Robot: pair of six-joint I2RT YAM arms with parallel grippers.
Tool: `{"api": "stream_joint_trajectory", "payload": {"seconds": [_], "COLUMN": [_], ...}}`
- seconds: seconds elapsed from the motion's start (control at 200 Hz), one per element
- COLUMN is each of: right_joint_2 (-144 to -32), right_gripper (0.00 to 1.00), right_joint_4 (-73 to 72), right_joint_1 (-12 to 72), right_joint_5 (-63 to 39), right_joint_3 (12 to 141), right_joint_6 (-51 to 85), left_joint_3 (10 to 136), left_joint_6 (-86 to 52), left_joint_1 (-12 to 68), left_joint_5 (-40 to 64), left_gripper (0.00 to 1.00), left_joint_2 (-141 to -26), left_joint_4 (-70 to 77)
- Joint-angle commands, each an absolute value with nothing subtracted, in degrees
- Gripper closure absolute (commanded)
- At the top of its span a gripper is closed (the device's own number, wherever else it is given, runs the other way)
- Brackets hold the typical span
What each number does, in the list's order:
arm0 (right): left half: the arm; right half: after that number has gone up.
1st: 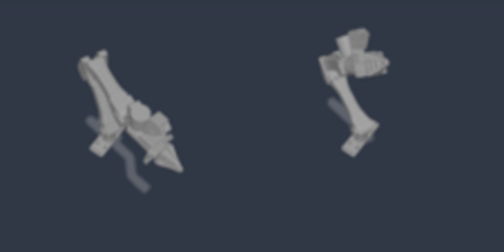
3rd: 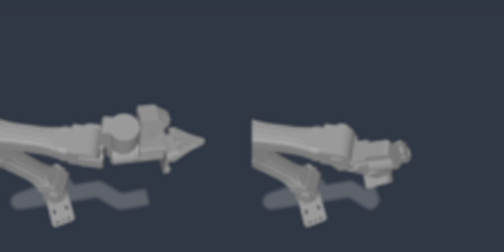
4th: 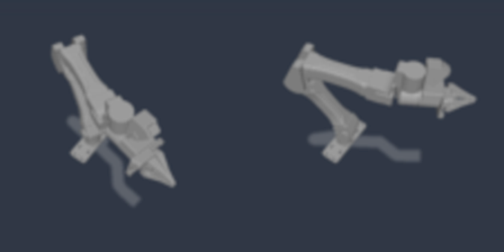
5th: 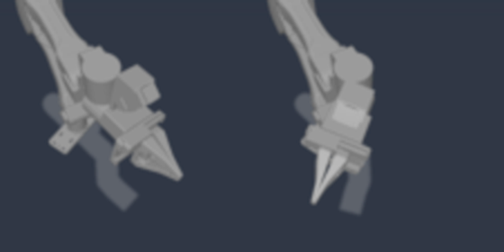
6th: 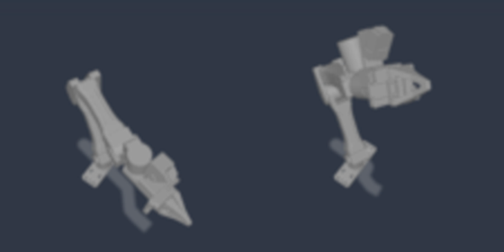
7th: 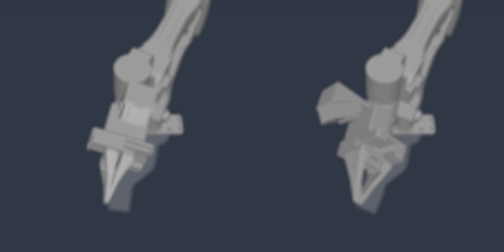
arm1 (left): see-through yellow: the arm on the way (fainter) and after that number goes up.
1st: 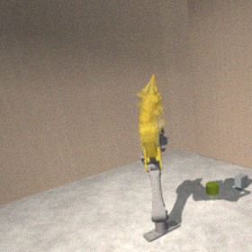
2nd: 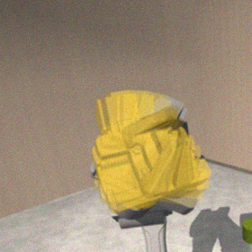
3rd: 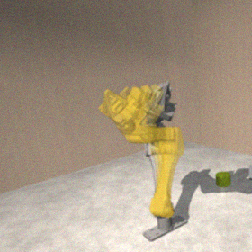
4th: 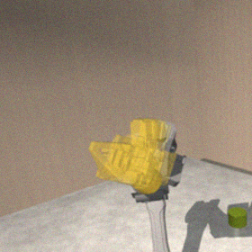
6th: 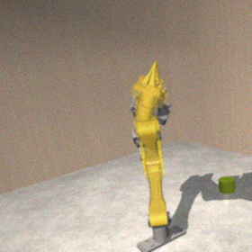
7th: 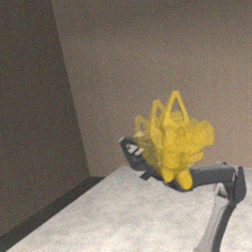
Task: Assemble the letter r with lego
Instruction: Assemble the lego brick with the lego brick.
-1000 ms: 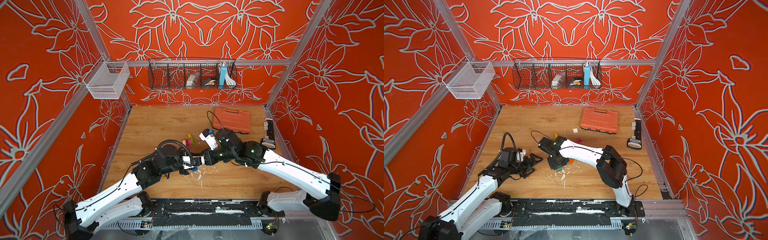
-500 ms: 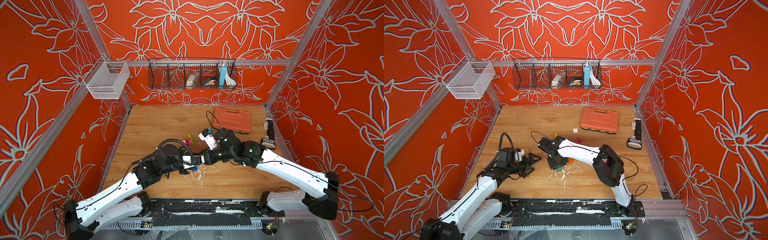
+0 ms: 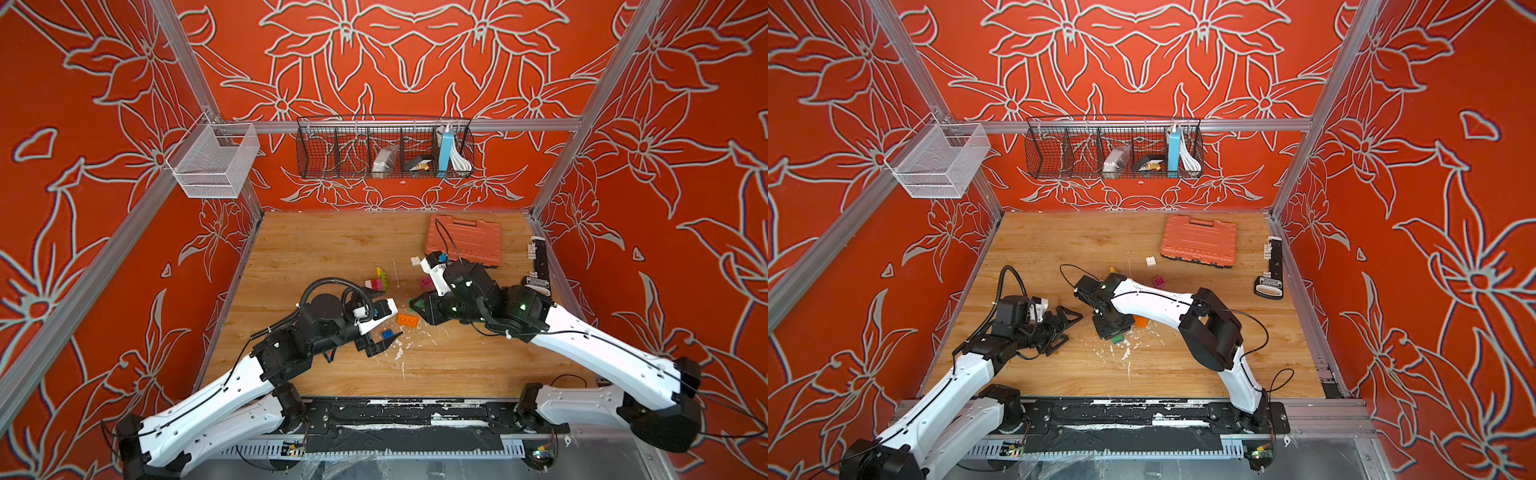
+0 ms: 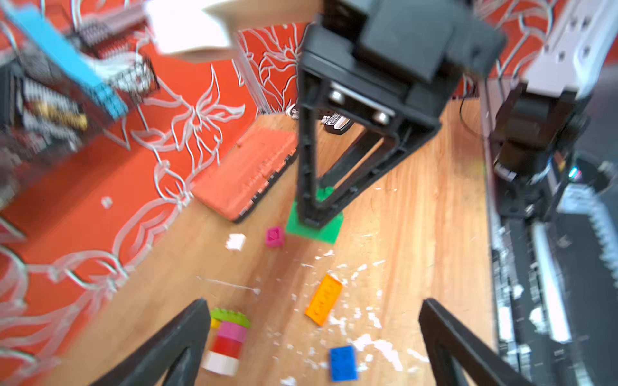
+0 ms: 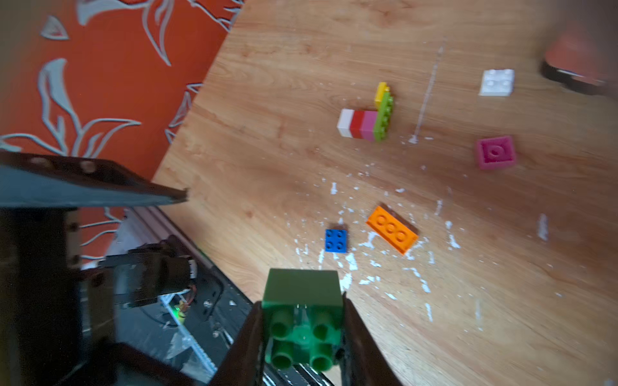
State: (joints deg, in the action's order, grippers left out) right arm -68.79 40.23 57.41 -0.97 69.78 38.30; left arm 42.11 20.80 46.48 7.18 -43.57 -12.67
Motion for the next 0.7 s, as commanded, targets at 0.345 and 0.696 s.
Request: {"api": "stream_joint_trajectory", "payload": {"seconds": [0.345,0.696], "right_joint_2": [-77.1,-77.7], "right_gripper": [1.0,1.0], "right_joint_4": [43.6,34.9], "right_joint_1": [57.3,57.1], "right_joint_5": [4.6,3.4], "right_joint_3": [67.1,62.0], "right_joint_6": [37.7,39.5], "left_joint_3": [43.9,41.1], "left_joint_6": [-21.2,-35.6], "left_joint_1": [31.5,16.5], "left_joint_5": [9.6,22.2], "left_gripper": [0.01,0.01], "left_joint_2": [-49.9,-54.4], "left_joint_4": [-20.8,-28.4]}}
